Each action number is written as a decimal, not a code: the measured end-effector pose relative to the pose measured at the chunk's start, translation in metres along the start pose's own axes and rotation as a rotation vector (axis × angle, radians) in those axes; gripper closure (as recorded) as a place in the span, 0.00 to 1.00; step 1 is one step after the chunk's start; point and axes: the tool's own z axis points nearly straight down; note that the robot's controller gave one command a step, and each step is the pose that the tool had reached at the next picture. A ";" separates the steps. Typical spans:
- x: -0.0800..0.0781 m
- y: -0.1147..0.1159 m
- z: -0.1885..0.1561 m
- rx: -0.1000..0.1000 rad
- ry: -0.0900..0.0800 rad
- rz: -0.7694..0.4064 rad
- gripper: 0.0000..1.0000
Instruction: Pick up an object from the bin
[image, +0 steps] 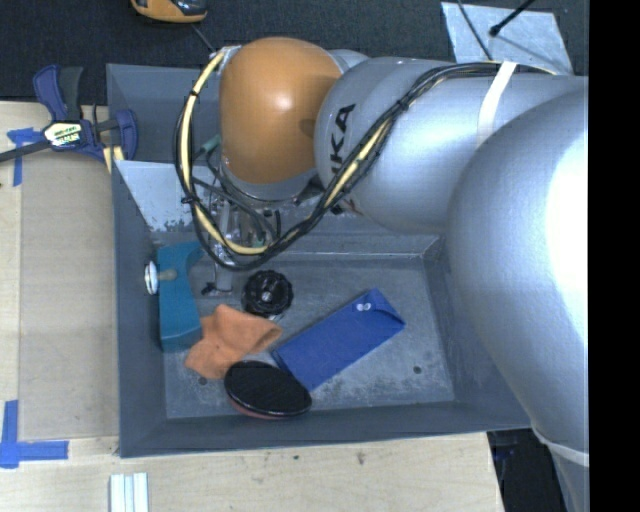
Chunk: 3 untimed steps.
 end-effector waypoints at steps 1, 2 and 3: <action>-0.002 -0.001 -0.006 -0.003 -0.008 0.003 0.00; 0.006 -0.058 0.064 -0.004 -0.011 0.029 0.00; 0.007 -0.105 0.123 -0.009 -0.009 0.032 0.00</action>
Offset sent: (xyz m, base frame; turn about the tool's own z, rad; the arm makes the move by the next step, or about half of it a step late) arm -0.0094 -0.0717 -0.0808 0.0379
